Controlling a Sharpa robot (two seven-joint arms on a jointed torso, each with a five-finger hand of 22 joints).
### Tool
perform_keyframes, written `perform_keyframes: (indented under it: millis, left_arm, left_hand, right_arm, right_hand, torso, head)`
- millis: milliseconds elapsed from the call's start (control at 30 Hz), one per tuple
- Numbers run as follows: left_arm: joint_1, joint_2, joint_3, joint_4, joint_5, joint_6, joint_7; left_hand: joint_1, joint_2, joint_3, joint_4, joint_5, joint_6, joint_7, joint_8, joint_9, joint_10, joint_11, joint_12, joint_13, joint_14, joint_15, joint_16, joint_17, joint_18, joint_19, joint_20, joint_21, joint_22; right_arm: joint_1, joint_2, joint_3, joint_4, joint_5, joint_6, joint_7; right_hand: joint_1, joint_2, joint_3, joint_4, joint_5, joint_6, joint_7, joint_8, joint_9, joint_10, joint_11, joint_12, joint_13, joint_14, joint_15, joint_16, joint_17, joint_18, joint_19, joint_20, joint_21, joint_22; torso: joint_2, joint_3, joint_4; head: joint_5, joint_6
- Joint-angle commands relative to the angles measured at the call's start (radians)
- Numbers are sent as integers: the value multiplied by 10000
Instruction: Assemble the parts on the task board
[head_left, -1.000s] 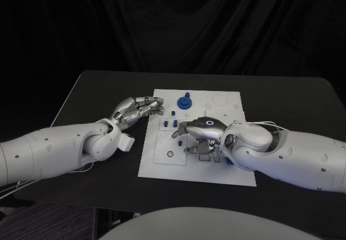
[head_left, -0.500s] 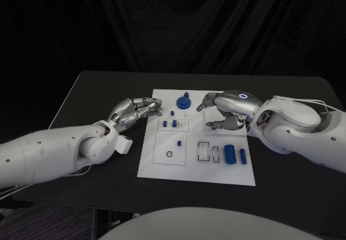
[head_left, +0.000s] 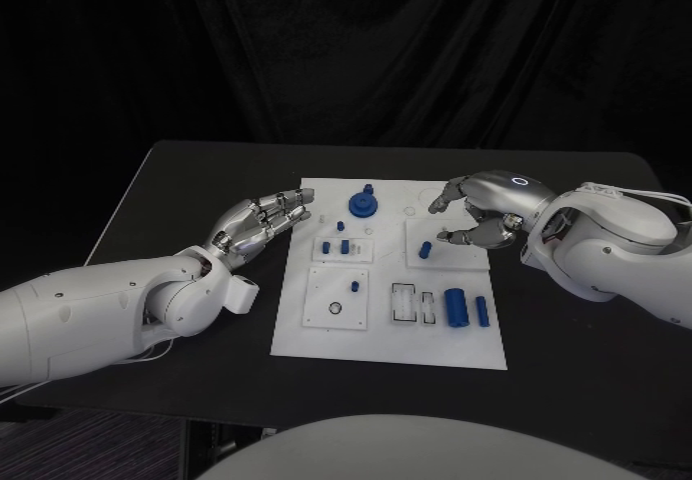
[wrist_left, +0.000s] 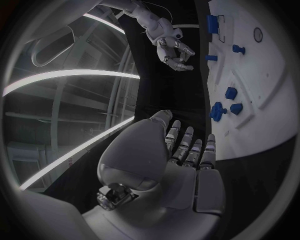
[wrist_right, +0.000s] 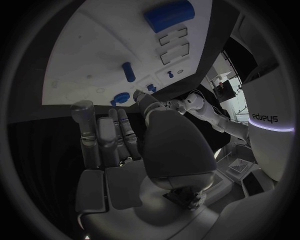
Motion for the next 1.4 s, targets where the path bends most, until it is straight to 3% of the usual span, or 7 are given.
perform_keyframes:
  millis: [33, 200, 400, 733, 967, 1333, 1400]
  left_arm:
    - [-2, 9, 7, 11, 358, -32, 2226]
    - [-2, 25, 7, -37, 666, 45, 2211]
    - [-2, 63, 7, -128, 771, 112, 2166]
    - [-3, 105, 6, -149, 800, 151, 2156]
    - [-4, 117, 6, -198, 802, 240, 2071]
    - [-5, 189, 6, -299, 803, 408, 1933]
    - [-6, 203, 6, -318, 803, 437, 1910]
  left_hand:
    - [-17, 46, -111, -42, 44, -2, 132, -10, -95, -190, -195, -291, -39, -146, -111, -206, -41, 236, -201, 7, -73, -439]
    - [25, 94, -123, -104, 76, 198, 359, 29, -136, -357, -306, -504, -54, -227, -164, -320, -61, 348, -387, 74, -107, -849]
    - [14, 101, -158, -129, 78, -146, 240, -43, -268, -537, -316, -731, -78, -297, -147, -402, -80, 426, -492, 181, -117, -1054]
    - [-2, 119, -194, -160, 100, -498, 62, -77, -389, -678, -304, -883, -92, -350, -174, -463, -96, 462, -598, 162, -152, -1398]
    - [-8, 155, -206, -213, 124, -675, -190, -85, -463, -738, -123, -924, -92, -344, -102, -466, -93, 439, -609, 185, -140, -1407]
    - [12, 210, -168, -311, 200, -825, -312, -89, -524, -742, 97, -865, -82, -297, 44, -435, -78, 387, -581, 263, -124, -1384]
    - [16, 222, -155, -328, 216, -831, -312, -87, -530, -725, 132, -832, -77, -276, 71, -418, -71, 374, -573, 275, -120, -1370]
  right_arm:
    - [-144, -1, 1, -36, -87, 151, -738]
    - [-367, 84, 1, -177, -163, 106, -723]
    - [-513, 295, 1, -424, -189, 161, -640]
    - [-789, 720, 2, -791, -196, 163, -388]
    - [-892, 965, 2, -913, -197, 227, -249]
    - [-944, 1114, 3, -1020, -197, 383, -148]
    - [-950, 1127, 3, -1035, -197, 425, -175]
  right_hand:
    - [-101, -16, -7, 70, -78, 73, 30, 10, -17, 95, -22, -49, -67, 80, 1, 48, 62, -190, 95, 12, 61, 793]
    - [-63, 2, -14, 88, -135, 282, 32, 32, -43, 496, -102, -77, -213, 296, -80, 110, 232, -246, 359, -61, 340, 870]
    - [-21, -23, -12, 69, -144, 236, -10, -45, -92, 677, -136, -118, -295, 355, -115, 104, 233, -258, 438, -100, 389, 884]
    - [50, -9, 16, 40, -191, 143, 45, -152, -160, 942, -164, -173, -396, 427, -146, 97, 257, -281, 538, -137, 470, 910]
    - [134, 11, 100, 8, -136, 205, 37, -178, -197, 1380, -210, -290, -527, 496, -192, 81, 261, -296, 632, -181, 524, 931]
    - [333, -79, 733, -85, 441, 724, -82, -61, -157, 2373, -349, -764, -817, 733, -342, 106, 452, -369, 923, -322, 846, 1042]
    - [547, -97, 1127, -239, 762, 1002, -156, 24, -100, 2692, -422, -922, -895, 794, -422, 105, 503, -384, 994, -393, 940, 1075]
  torso:
    - [17, 1, -22]
    - [23, 91, -27]
    - [15, 63, 37]
    - [2, 74, 25]
    - [7, 63, 31]
    - [7, 73, 36]
    - [8, 68, 32]
  head:
    - [-27, 2]
    - [-59, 2]
    - [-163, 2]
    - [-180, 2]
    - [-207, 2]
    - [-256, 2]
    - [-259, 2]
